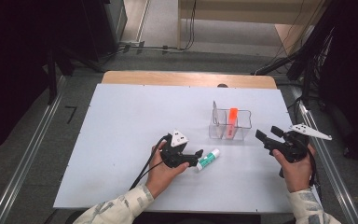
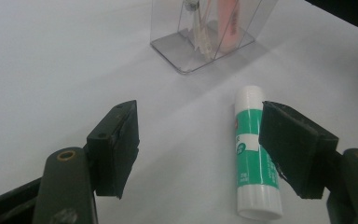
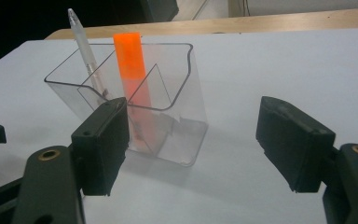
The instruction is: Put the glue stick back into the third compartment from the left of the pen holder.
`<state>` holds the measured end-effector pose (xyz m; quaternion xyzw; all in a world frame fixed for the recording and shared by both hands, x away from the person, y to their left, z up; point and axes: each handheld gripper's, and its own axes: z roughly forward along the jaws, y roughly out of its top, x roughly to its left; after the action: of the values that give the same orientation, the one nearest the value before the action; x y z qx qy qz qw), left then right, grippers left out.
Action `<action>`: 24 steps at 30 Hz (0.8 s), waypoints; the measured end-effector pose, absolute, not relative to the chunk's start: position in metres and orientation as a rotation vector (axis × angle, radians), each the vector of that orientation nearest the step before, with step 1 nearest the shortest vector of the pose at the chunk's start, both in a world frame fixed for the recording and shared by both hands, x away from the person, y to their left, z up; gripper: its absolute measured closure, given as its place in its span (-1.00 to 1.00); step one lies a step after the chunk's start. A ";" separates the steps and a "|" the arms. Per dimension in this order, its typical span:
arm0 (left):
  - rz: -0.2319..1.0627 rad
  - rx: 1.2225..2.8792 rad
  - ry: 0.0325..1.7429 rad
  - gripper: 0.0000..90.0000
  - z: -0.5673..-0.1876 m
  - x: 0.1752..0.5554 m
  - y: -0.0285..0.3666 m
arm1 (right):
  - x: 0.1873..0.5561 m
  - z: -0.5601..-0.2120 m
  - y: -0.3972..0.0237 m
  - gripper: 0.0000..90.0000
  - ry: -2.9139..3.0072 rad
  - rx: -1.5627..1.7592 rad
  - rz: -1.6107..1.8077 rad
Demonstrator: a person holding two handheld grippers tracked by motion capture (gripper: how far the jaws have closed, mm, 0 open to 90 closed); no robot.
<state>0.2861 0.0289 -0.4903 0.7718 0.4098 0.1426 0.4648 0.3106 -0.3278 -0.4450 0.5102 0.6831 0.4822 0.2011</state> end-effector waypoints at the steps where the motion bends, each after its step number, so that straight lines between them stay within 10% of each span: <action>1: 0.347 1.894 1.007 -0.34 -0.490 0.286 0.028 | 0.311 -0.445 -0.328 -0.46 1.909 1.424 1.345; 24: 0.329 1.928 0.974 -0.34 -0.495 0.284 0.009 | 0.313 -0.448 -0.327 -0.46 1.924 1.436 1.330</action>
<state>0.2842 0.0086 -0.4945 0.7834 0.3957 0.1337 0.4602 0.3130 -0.3269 -0.4481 0.5130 0.6872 0.4751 0.1972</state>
